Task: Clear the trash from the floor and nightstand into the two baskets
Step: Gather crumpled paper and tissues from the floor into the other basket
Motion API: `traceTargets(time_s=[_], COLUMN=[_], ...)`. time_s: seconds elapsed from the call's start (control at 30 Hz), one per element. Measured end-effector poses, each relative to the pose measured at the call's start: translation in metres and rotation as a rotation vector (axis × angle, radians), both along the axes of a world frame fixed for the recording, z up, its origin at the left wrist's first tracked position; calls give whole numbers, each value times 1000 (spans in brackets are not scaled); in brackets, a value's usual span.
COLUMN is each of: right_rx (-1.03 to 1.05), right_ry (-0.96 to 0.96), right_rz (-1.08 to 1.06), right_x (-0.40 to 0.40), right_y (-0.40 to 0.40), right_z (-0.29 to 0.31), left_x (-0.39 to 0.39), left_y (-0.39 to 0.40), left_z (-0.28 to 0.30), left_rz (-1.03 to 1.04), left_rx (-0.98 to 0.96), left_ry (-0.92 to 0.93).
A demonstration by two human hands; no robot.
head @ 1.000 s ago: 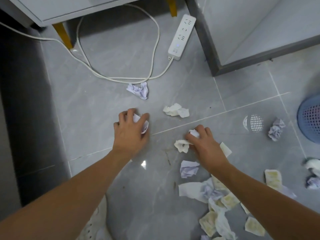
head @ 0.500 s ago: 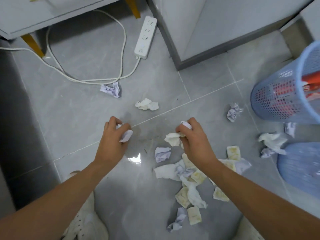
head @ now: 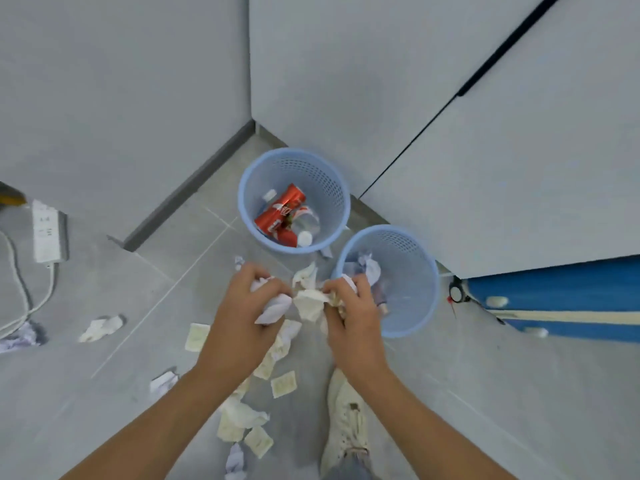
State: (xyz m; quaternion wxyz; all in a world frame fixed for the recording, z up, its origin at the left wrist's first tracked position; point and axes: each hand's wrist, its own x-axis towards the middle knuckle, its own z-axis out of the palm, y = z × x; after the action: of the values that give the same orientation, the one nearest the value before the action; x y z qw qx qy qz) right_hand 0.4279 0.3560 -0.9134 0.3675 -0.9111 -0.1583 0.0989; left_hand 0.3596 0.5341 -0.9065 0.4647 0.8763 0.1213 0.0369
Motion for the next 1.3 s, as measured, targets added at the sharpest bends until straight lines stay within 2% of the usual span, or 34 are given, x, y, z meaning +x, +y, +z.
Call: traceTargets(time_s=[0.1, 0.23, 0.37, 0.53, 0.7, 0.83, 0.97, 1.3], right_rx=[-47, -133, -212, -223, -308, -303, -281, -184], right_ry=[44, 130, 206, 351, 278, 117, 42, 130], right_rz=[-201, -277, -273, -157, -91, -11, 122, 397], right_x=[39, 81, 110, 123, 117, 97, 59, -82], right_y=[-59, -120, -144, -144, -138, -95, -20, 191], right_z=[11, -1, -30, -48, -40, -28, -21, -47], left_x=[47, 96, 124, 134, 113, 74, 25, -143], left_y=[-57, -122, -159, -163, -150, -117, -60, 130], left_z=[18, 0, -38, -76, -75, -62, -51, -57], left_rz=[-85, -122, 13, -29, -77, 37, 136, 434], left_rx=[-39, -51, -94, -32, -12, -13, 36, 69], left_ry=[-23, 73, 274, 484, 406, 268, 238, 318])
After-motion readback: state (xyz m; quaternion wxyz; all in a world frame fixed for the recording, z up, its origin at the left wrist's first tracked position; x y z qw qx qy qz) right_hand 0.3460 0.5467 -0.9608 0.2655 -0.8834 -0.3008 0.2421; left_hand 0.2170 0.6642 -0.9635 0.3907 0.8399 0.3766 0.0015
